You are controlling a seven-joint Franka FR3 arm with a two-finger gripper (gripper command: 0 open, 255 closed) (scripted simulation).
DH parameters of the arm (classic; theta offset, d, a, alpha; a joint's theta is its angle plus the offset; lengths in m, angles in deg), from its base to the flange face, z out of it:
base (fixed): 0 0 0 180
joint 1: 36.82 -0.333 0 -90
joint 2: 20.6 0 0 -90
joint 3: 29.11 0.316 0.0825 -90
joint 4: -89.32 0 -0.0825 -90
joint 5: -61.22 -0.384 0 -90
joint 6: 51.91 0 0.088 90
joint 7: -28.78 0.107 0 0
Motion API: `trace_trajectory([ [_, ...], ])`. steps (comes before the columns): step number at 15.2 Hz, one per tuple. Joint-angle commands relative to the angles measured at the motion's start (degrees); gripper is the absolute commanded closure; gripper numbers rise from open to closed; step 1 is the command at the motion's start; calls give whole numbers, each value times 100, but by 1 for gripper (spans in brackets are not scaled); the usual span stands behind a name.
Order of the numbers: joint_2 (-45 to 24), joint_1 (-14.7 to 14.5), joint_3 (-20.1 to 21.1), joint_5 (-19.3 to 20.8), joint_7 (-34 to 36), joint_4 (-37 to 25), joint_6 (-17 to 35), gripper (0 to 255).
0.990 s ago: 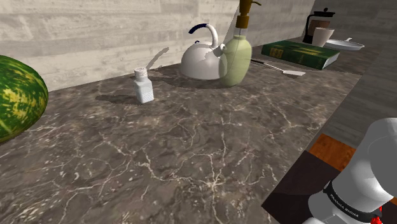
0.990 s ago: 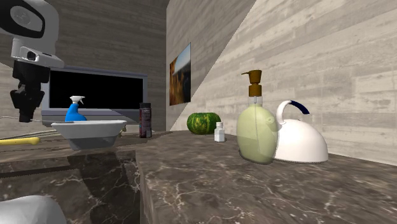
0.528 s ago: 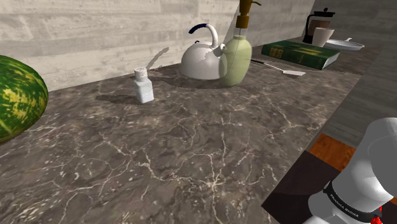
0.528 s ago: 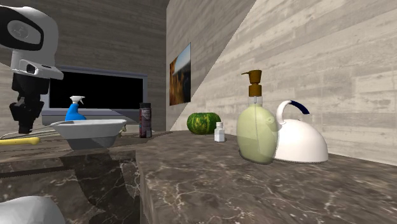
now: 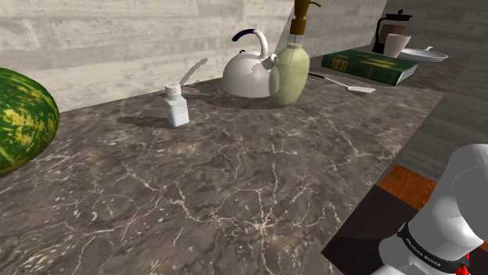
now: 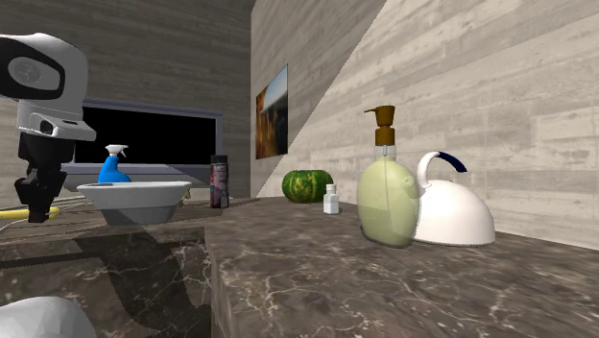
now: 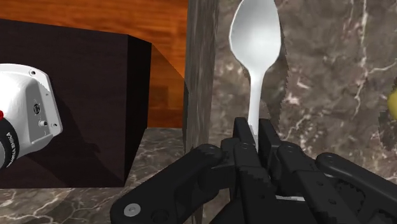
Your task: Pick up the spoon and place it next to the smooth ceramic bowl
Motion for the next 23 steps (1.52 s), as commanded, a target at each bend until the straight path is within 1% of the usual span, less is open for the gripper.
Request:
trace_trajectory([
  [1,92,-54,79,-63,-44,175,71,255],
  [3,156,-88,139,-118,-72,295,134,255],
  [10,154,-90,139,-116,-71,295,137,255],
  [11,154,-91,138,-116,-72,296,136,0],
  [16,155,-91,139,-116,-72,297,137,0],
  [20,-210,51,-269,254,7,-302,-246,0],
  [23,-209,51,-269,254,7,-302,-246,0],
])
